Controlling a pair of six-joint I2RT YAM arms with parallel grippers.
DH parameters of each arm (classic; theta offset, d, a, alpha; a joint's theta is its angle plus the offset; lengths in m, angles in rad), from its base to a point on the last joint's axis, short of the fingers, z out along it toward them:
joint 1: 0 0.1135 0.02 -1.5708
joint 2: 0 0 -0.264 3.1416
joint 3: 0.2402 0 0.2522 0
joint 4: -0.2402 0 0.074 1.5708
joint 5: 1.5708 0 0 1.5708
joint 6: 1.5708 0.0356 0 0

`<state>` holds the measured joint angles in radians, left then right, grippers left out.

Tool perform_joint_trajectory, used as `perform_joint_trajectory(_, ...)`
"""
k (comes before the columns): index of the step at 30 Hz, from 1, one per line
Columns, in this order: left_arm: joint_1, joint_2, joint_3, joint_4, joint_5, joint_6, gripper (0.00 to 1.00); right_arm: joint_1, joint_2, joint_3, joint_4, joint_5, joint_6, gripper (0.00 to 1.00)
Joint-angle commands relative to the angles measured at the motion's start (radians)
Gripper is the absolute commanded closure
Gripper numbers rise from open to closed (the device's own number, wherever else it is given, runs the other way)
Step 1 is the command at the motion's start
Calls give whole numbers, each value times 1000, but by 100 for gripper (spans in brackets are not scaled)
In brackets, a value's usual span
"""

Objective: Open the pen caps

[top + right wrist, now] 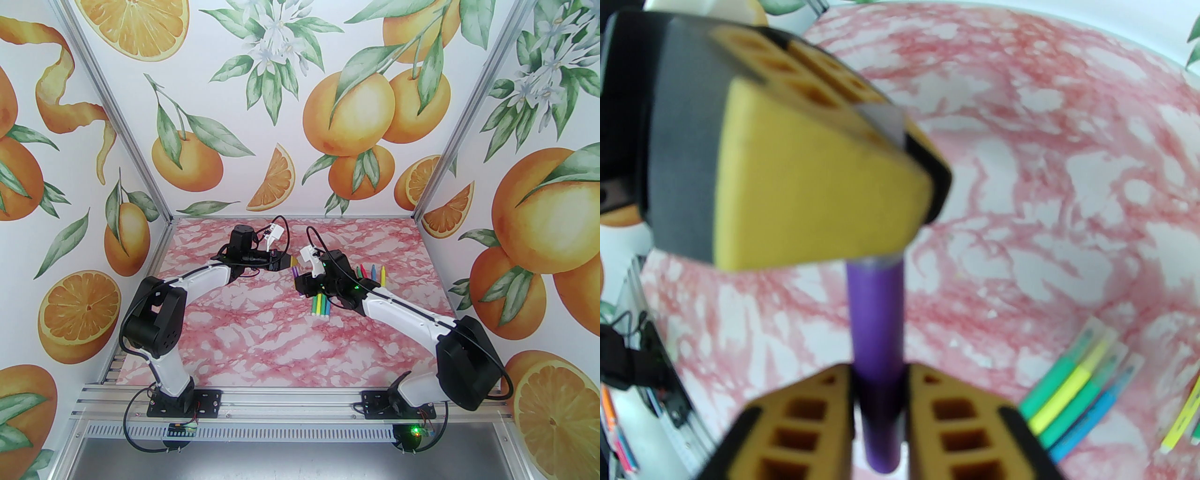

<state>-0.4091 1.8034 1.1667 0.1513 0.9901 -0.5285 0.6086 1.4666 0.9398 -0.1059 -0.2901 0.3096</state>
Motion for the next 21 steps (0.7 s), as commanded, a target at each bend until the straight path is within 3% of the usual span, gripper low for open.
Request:
perform_joint_trajectory(1, -2, 14, 7, 38, 9, -8, 96, 6, 5, 4, 41, 16, -3, 68)
perform_joint_trajectory(10, -2, -5, 4, 79, 27, -43, 98, 6, 31, 4, 41, 5, 1, 67)
perform_joint_trajectory(16, 1, 1, 5, 83, 28, -44, 99, 6, 22, -4, 15, 8, -7, 86)
perform_joint_trajectory(21, 19, -7, -11, 132, -10, -83, 100, 5, 3, -26, -16, 12, -22, 95)
